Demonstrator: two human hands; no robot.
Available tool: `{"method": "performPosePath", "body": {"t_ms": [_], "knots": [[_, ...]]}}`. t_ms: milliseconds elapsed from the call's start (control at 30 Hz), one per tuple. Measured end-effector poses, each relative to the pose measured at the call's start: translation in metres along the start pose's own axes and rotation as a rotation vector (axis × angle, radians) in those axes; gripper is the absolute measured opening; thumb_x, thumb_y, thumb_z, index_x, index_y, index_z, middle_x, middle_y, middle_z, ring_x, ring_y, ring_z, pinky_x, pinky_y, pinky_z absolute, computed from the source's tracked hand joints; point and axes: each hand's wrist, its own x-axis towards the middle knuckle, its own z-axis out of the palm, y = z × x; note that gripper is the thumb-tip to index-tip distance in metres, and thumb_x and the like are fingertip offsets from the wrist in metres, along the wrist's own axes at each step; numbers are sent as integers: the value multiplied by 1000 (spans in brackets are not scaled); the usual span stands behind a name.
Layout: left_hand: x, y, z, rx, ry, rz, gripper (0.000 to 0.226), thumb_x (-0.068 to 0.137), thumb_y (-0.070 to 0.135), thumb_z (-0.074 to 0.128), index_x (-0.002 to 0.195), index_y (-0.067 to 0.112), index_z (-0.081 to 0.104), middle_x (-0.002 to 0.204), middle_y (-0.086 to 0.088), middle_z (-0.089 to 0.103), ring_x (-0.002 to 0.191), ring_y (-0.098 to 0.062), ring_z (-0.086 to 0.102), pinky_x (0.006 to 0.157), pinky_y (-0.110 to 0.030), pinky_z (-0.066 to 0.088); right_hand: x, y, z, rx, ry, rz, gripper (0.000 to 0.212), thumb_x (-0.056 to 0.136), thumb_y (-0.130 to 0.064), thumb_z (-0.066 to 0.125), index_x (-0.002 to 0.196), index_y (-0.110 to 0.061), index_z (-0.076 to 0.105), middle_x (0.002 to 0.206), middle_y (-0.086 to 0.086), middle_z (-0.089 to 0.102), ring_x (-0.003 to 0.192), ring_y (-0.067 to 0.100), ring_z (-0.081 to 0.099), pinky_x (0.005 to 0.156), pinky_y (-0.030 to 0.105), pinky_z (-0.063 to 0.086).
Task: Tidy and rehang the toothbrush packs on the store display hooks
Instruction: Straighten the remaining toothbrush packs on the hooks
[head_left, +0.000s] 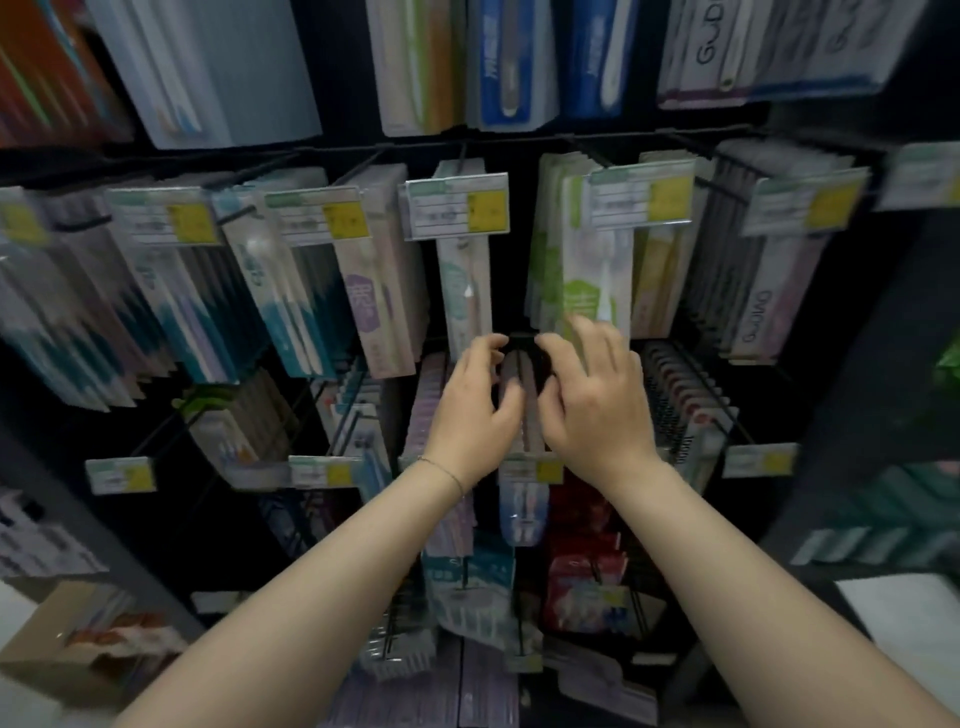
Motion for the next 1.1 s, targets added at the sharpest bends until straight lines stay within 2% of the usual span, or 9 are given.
{"method": "performPosePath", "body": {"t_ms": [200,333,467,567,767,867,967,1033,1100], "knots": [[13,19,35,-254,-126,-89,64,100,24,46,153,26,10,157,6,21,144,-12,24,119,-37,24,-16,25,1,393,-73,502,62,100,-32,37,152,-12,10,159,10,10,146,20,8,119,35,11],[18,22,54,-318,-197,-104,71,103,24,39,152,34,-11,160,11,2,147,-9,13,121,-36,18,-20,27,11,657,-171,704,66,101,-38,31,151,-24,-10,160,0,-9,146,10,-9,119,31,0],[20,28,65,-302,-221,-94,72,103,19,35,149,39,-17,162,4,3,141,-6,25,112,-24,27,-18,31,17,780,-190,672,59,102,-37,28,149,-37,-8,157,-15,-2,144,1,-3,114,24,4],[22,31,69,-254,-199,-98,71,103,16,33,149,37,-17,161,1,11,116,0,43,94,-17,37,-15,35,21,815,-200,633,56,103,-33,27,147,-39,-7,146,-26,2,136,-11,2,110,17,8],[23,29,72,-170,-141,-96,69,103,18,31,145,47,-16,145,-9,45,96,-24,64,86,-46,54,-10,40,21,845,-267,622,55,103,-30,25,145,-39,-9,142,-27,3,130,-11,11,104,10,14],[25,27,71,-156,-142,-122,70,103,19,31,144,51,-15,133,-11,55,88,-22,62,85,-48,54,-9,41,21,852,-310,625,55,103,-32,24,146,-39,-11,139,-26,6,127,-8,16,102,13,18],[25,27,69,-163,-156,-139,70,103,18,31,143,52,-15,117,2,57,89,-16,58,89,-45,53,-8,42,21,850,-324,617,56,104,-31,23,147,-37,-11,139,-27,5,127,-7,17,102,13,19],[26,25,68,-145,-161,-138,70,103,17,32,145,50,-14,96,20,48,90,-24,61,87,-45,53,-7,42,21,848,-332,619,57,104,-31,24,147,-38,-12,140,-26,6,126,-5,18,102,15,21],[28,22,68,-124,-160,-123,70,103,16,32,146,47,-13,87,23,40,81,-17,58,87,-45,51,-7,41,21,835,-333,620,57,104,-32,24,147,-39,-13,146,-21,10,127,-2,22,103,19,24]]}}
